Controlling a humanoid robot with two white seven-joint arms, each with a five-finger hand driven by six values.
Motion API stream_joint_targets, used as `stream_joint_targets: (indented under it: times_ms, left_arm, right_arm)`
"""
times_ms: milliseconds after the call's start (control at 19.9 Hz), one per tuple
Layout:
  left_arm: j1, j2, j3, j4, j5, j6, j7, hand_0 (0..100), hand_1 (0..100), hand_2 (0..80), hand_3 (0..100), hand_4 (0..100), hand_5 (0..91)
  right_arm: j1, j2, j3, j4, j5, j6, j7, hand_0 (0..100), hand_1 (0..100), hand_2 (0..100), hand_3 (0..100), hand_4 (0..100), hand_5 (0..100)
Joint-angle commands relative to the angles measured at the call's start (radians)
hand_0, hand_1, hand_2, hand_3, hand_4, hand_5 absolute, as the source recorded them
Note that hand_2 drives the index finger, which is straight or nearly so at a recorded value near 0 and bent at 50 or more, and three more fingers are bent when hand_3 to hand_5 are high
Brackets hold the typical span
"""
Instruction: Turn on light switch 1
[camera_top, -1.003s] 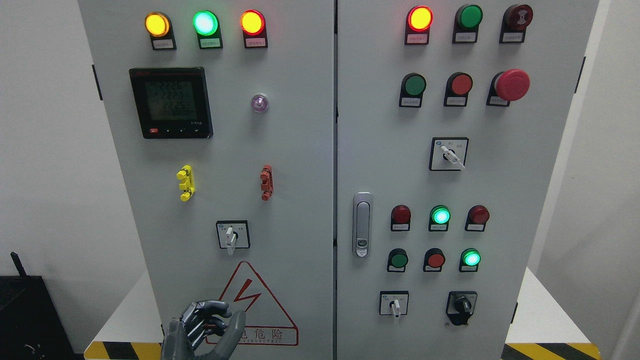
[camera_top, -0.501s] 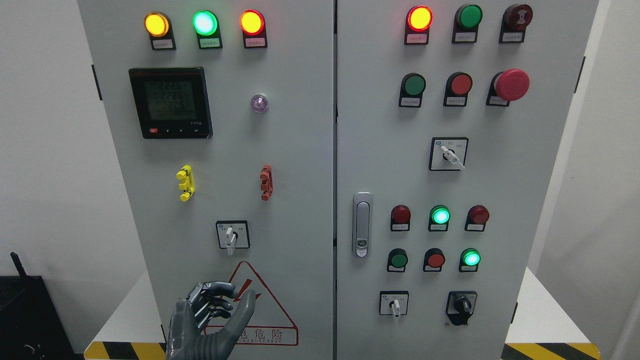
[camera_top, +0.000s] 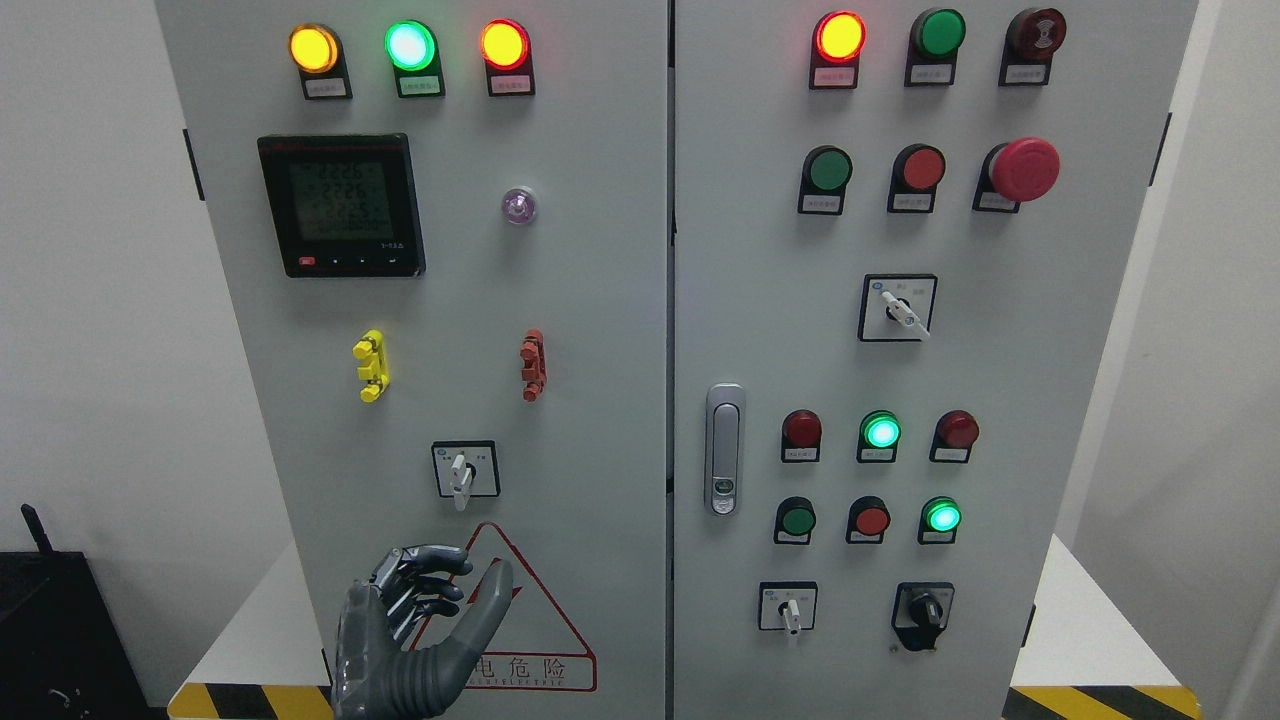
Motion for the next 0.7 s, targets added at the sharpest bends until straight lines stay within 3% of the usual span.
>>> stream_joint_targets:
  times_ms: [0,150,652]
  left_arm:
    - [-0.021,-0.069,0.085,0.024,-0.036,0.004,-0.025,6,71,50.1,60,66,52.6]
    - [-0.029,-0.072,0.090,0.031,-0.066,0.004,-0.059,8,71,50.0,60,66,52.4]
    - [-0.069,-0.076,0.108,0.057,-0.081,0.006,-0.059,10,71,49.6,59,66,52.0]
  right_arm:
    - [0.000,0.000,0.000,0.000,0.001,0.000,-0.001,30,0,0,0,0,0]
    - [0.000,0.000,0.000,0.000,0.001,0.000,-0.001,30,0,0,0,0,0]
    - [0.000,0.000,0.000,0.000,0.000,0.000,-0.001,30,0,0,0,0,0]
